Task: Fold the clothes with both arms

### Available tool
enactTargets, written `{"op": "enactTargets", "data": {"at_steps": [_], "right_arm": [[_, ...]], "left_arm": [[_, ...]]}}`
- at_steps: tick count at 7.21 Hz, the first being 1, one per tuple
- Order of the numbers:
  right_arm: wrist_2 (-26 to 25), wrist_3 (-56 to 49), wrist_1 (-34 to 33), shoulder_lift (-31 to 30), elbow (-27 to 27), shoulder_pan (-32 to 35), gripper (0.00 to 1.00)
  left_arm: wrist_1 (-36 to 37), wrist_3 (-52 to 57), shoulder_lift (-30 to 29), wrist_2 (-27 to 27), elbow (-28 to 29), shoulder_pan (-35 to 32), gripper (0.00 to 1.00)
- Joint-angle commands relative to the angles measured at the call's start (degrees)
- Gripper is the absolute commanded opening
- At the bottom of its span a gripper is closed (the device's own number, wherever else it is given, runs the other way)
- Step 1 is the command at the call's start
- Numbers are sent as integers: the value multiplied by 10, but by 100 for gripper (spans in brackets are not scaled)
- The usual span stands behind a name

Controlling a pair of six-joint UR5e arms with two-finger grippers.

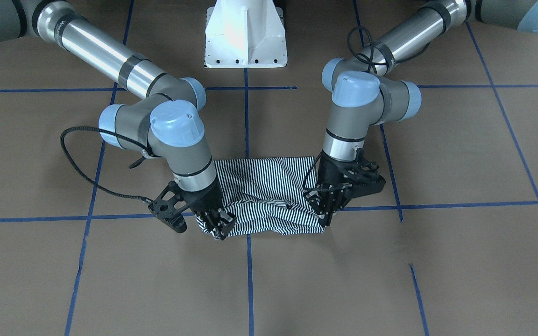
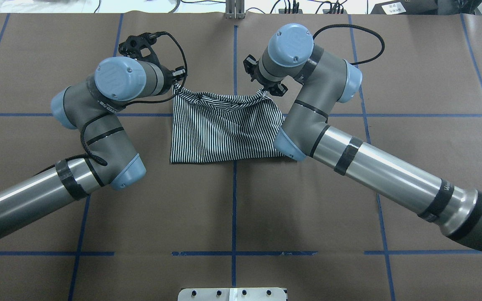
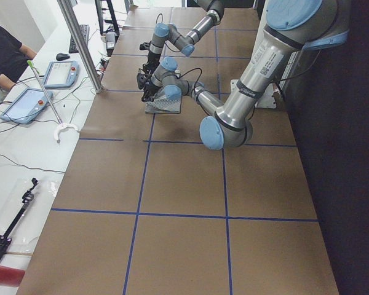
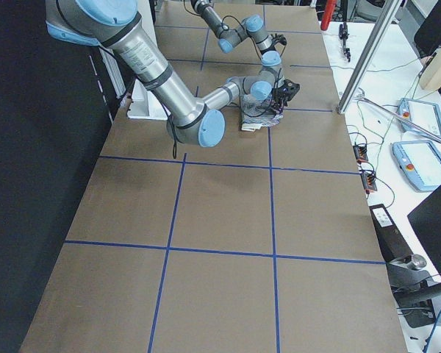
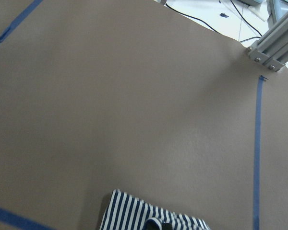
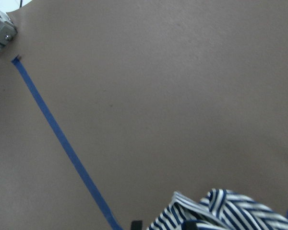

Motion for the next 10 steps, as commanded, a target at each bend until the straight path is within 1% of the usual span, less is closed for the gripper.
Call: {"op": "enactTargets", "data": {"at_steps": [1,2,3,4,5,6,7,9,10], "right_arm": [[76,-49,18,4,-27,52,100],[76,-48,21,-7,-10,52,100],[80,-47,18,-20,19,52,100],[82,-48,17,-43,51,53,100],[88,-48,17,-71,89,55,100],[98,-49,21,-87,107,53,100],[98,-49,21,-89,112,52,100],[96,-49,22,-92,112,50,100],[95,-48,23,-98,115,46,100]], "left_arm": [[-64,61,44,-2,-18,-16,50],[-60,59,61,-3,-58,-16,50],[-38,54,59,-17,-87,-10,50],[6,29,52,-55,-105,1,25],[27,9,40,-88,-112,11,0],[30,12,22,-112,-96,44,0],[31,13,-8,-112,-59,64,0],[22,17,-31,-111,-2,79,0],[19,38,-66,-106,51,78,0]]}}
